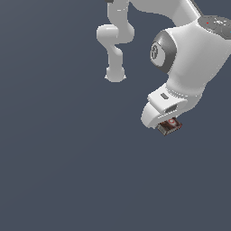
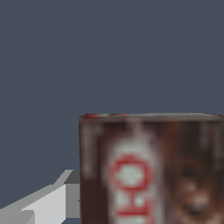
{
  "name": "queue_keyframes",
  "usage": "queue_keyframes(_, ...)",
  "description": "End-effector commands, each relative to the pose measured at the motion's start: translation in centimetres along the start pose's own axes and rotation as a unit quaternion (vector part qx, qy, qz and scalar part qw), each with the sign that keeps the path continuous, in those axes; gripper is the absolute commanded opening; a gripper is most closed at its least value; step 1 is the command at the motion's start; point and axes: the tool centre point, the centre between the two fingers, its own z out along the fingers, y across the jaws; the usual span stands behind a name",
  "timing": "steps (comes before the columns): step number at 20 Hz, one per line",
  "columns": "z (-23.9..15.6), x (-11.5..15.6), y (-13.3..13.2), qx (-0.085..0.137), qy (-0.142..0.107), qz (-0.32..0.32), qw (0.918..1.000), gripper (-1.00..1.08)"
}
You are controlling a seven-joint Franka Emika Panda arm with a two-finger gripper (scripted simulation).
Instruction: Pick up the object and move it to a goal position.
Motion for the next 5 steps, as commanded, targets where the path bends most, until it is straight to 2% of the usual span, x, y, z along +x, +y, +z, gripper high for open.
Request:
queue_keyframes(1,-0.55,0.24,-0.1,0.0,-0.001,0.0,1.0,-1.0)
queue_keyframes(5,-0.8,0.38,-0.15,0.0,-0.001,0.0,1.0,-1.0)
